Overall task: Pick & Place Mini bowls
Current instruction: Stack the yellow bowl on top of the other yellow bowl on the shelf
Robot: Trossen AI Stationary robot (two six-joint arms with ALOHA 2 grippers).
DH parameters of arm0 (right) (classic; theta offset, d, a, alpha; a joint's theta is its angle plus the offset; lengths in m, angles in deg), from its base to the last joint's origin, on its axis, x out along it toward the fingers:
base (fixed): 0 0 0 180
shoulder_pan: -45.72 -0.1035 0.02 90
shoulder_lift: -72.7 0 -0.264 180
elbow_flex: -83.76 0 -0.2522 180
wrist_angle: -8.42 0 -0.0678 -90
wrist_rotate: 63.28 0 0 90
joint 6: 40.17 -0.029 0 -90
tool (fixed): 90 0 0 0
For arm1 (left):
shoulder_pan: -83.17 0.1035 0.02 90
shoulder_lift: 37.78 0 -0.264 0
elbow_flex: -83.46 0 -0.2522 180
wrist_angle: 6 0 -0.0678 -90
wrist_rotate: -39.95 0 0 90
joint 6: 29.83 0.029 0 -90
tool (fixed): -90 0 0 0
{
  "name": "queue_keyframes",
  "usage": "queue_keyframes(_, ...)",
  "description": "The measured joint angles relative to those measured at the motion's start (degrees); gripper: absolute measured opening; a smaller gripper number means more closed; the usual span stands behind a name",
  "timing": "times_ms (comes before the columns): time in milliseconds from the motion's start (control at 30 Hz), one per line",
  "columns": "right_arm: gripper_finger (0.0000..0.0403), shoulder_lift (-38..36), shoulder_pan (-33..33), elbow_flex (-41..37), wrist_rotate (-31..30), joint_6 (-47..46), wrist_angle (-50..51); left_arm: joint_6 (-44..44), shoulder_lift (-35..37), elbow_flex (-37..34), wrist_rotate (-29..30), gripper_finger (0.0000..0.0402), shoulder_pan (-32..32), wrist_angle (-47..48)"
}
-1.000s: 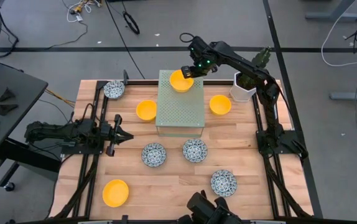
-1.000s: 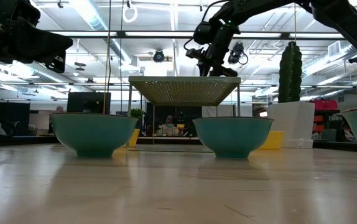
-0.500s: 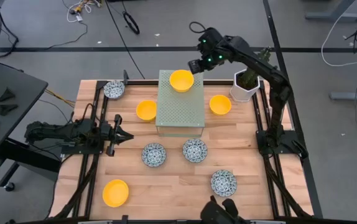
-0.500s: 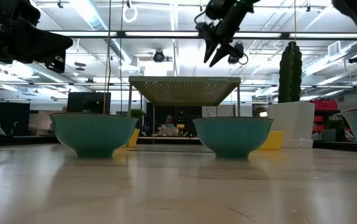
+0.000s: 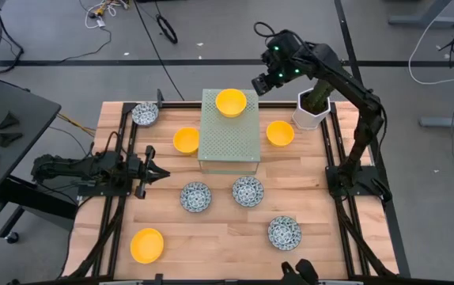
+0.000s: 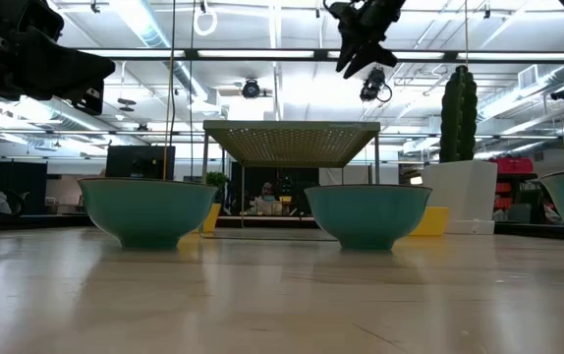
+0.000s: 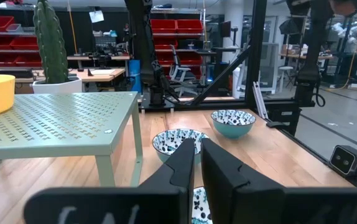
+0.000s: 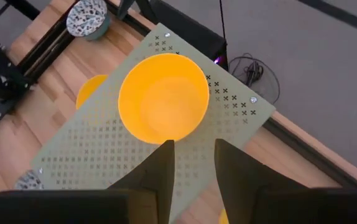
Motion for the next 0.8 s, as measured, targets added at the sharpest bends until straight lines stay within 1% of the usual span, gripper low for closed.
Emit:
queue_keyframes(200, 0.0114, -2.31, -0.43, 0.01, -0.14, 3.86, 1.98, 0.00, 0.00, 0.00, 0.01, 0.0034, -0.01, 0.00)
queue_keyframes(433, 0.0112, -5.66, -2.82, -1.25, -0.21, 7.47, 1.94, 0.00, 0.00, 0.00, 0.02, 0.0034, -0.02, 0.00)
queue_keyframes(533, 0.0111, -8.84, -4.07, -5.61, -0.02, 7.77, -0.75, 0.00, 0.00, 0.00, 0.01, 0.0034, 0.00, 0.00)
queue_keyframes(800, 0.0111, -21.75, -5.29, -23.71, 0.03, 7.94, -8.51, 0.00, 0.00, 0.00, 0.02, 0.0034, -0.02, 0.00)
